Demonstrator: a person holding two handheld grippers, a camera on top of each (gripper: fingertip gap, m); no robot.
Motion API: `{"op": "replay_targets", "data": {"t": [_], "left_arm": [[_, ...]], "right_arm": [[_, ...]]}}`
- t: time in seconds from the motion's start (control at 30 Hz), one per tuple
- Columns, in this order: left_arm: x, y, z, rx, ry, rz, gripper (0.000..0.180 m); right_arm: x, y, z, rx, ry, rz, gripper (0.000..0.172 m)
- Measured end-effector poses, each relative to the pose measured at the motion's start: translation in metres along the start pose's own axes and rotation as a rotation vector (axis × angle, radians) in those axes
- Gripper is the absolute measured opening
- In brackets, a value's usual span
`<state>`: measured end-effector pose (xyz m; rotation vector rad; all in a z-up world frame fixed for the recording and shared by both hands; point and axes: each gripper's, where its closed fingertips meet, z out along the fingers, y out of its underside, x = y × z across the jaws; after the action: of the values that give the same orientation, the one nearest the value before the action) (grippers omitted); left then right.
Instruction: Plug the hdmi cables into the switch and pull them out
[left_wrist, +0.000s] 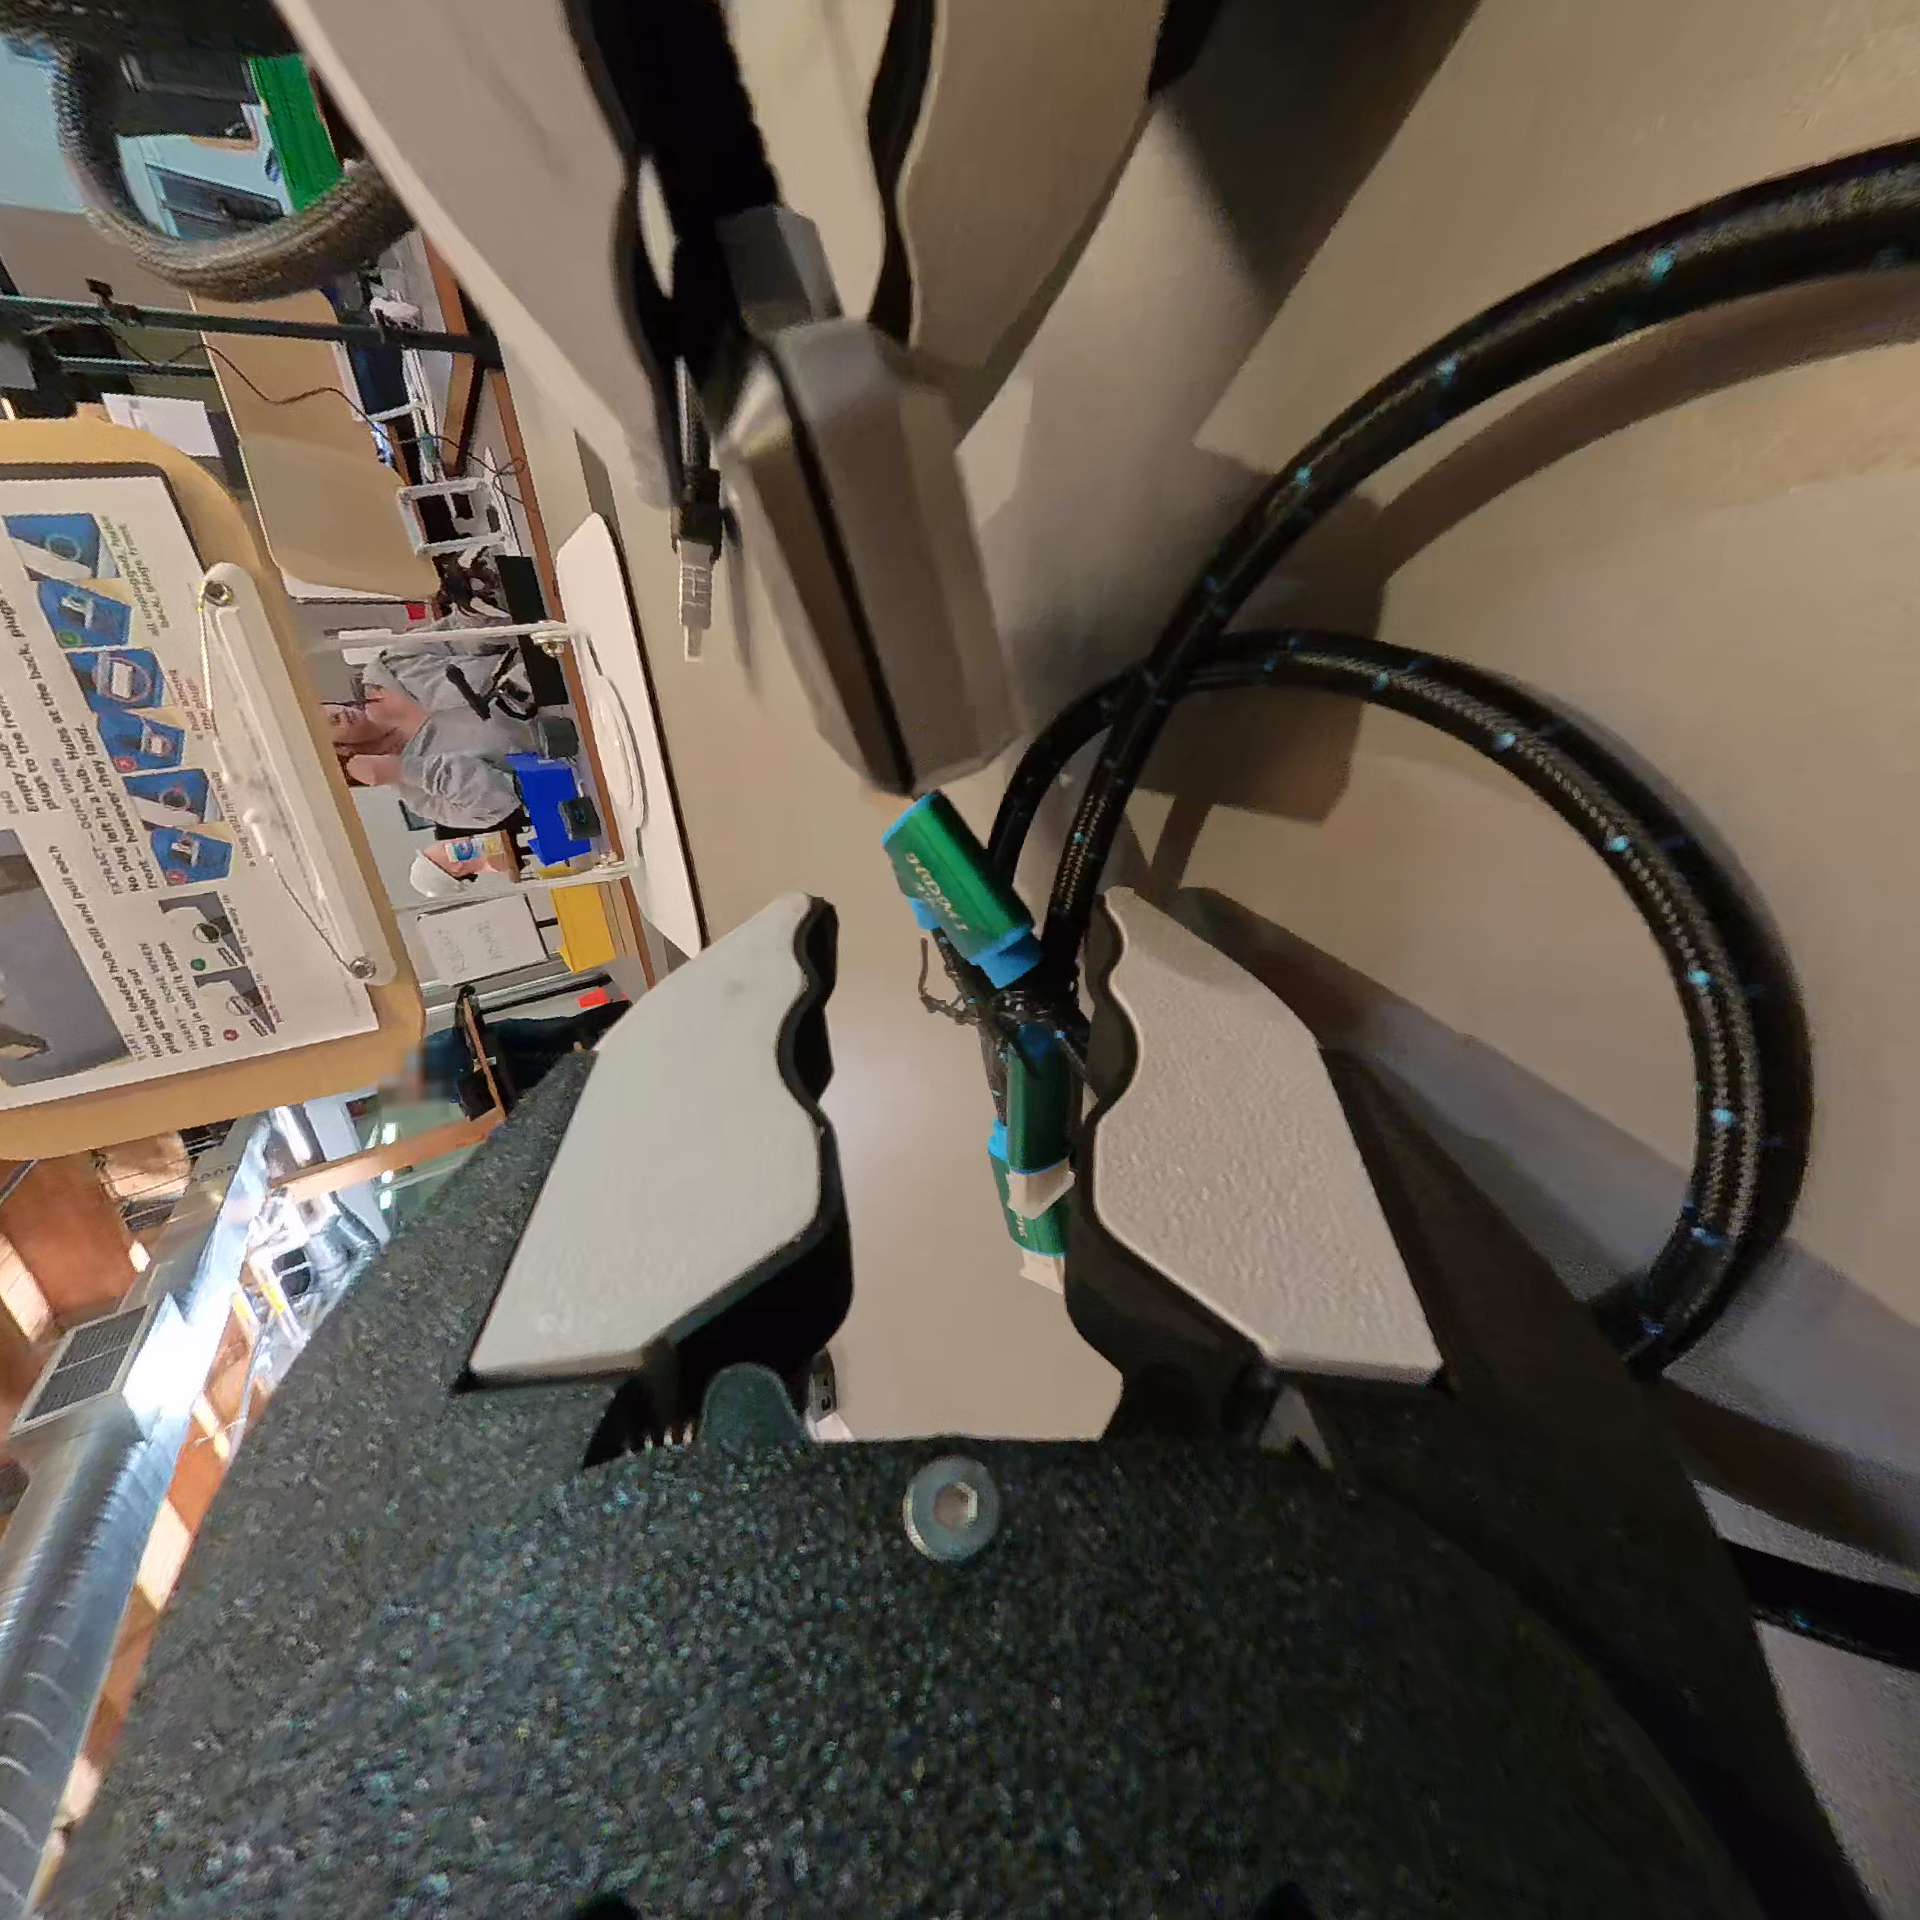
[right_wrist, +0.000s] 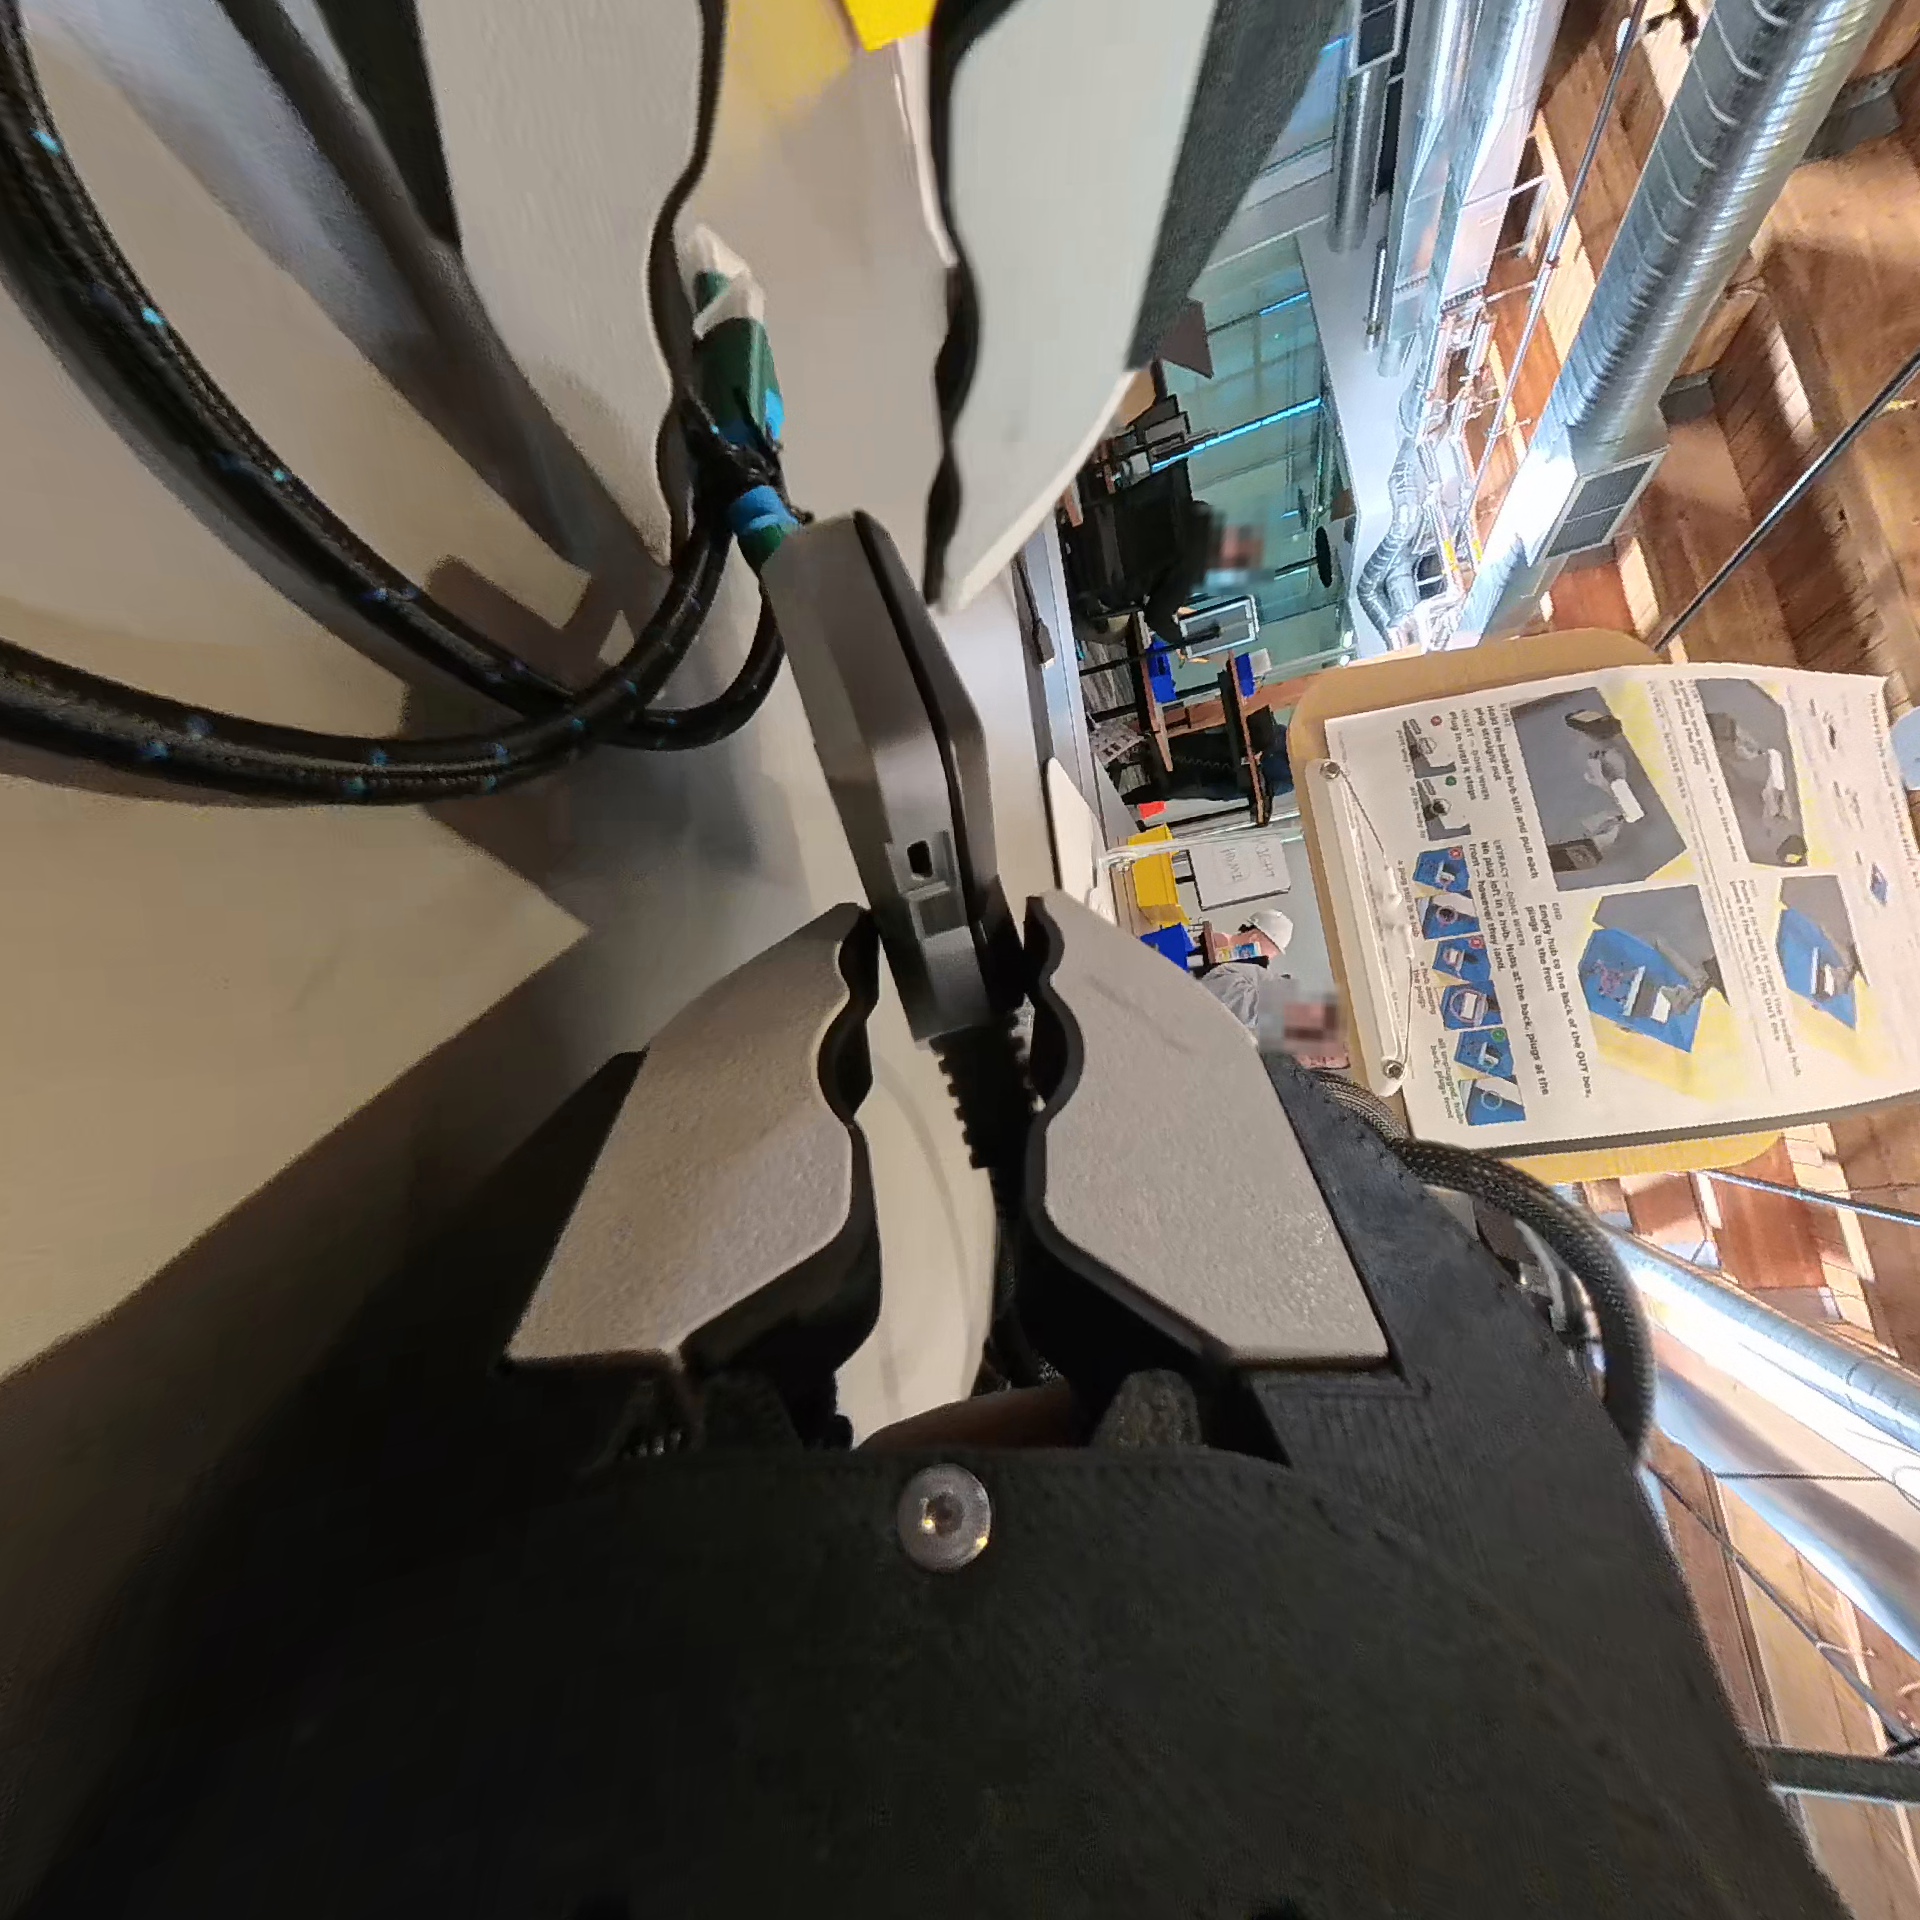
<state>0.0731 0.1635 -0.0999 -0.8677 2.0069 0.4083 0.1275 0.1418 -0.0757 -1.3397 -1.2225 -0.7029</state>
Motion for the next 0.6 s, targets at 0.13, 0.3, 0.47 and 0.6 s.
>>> {"op": "replay_targets", "data": {"t": [0.13,0.3,0.47,0.6], "left_arm": [[0.0,-0.001,0.008,-0.029,-0.066,0.101,0.03],[-0.007,-0.007,0.013,0.023,-0.117,0.135,0.027],[-0.004,-0.015,0.002,0.166,-0.099,0.226,0.026],[0.002,-0.014,-0.006,0.23,-0.036,0.232,0.027]], "right_arm": [[0.004,0.002,-0.002,-0.007,0.018,0.0,0.027],[0.007,0.01,-0.004,-0.007,0.025,0.005,0.026],[0.006,0.008,-0.01,0.049,0.004,0.009,0.026],[0.003,0.0,-0.012,0.084,-0.002,-0.019,0.026]]}}
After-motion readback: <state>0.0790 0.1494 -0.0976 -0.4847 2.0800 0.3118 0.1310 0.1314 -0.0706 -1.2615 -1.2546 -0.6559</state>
